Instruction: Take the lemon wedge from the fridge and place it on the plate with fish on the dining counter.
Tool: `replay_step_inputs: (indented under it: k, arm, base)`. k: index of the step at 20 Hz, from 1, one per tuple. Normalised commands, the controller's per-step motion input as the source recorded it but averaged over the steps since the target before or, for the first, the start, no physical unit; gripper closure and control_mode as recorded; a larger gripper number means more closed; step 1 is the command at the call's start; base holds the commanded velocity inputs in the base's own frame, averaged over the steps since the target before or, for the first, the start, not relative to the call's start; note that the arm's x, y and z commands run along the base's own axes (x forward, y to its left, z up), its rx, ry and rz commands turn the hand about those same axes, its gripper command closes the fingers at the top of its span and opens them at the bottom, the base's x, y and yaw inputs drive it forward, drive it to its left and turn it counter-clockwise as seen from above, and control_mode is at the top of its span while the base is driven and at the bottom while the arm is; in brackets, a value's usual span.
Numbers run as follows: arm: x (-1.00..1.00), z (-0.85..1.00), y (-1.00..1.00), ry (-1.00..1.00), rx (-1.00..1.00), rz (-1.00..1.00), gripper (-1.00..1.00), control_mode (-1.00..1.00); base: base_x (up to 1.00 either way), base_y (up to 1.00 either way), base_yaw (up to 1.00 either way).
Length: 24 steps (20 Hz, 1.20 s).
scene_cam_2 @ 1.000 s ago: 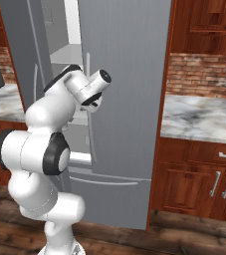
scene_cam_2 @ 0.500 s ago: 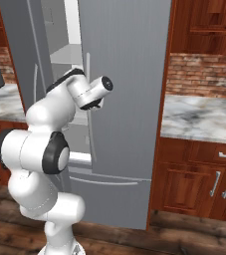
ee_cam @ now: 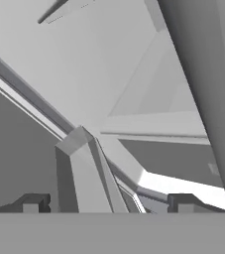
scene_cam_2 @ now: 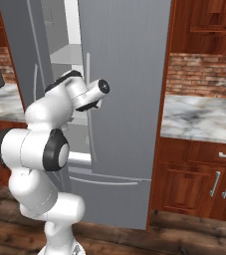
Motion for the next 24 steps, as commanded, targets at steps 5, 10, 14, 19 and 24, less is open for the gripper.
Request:
replay_step_inputs:
  k: [5,10,14,19,24]
  arm:
    - [0.12,-0.05,0.27,0.00,0.02,0.00,-1.00,-1.00]
    - [-0.38,0.00,0.64,-0.01,-0.02,0.00,-1.00,-1.00]
    - [-0.19,0.00,0.63,0.00,-0.03,0.00,-1.00,-1.00]
    - [0.00,0.00,0.52,0.00,0.00,0.00,-1.00,-1.00]
    - [-0.18,0.00,0.94,0.00,0.00,0.02,-1.00,-1.00]
  base:
    - [0.00,0.00,0.00]
    - [0.00,0.00,0.00]
    - [0.00,0.00,0.00]
    - [0.00,0.00,0.00]
    - [0.00,0.00,0.00]
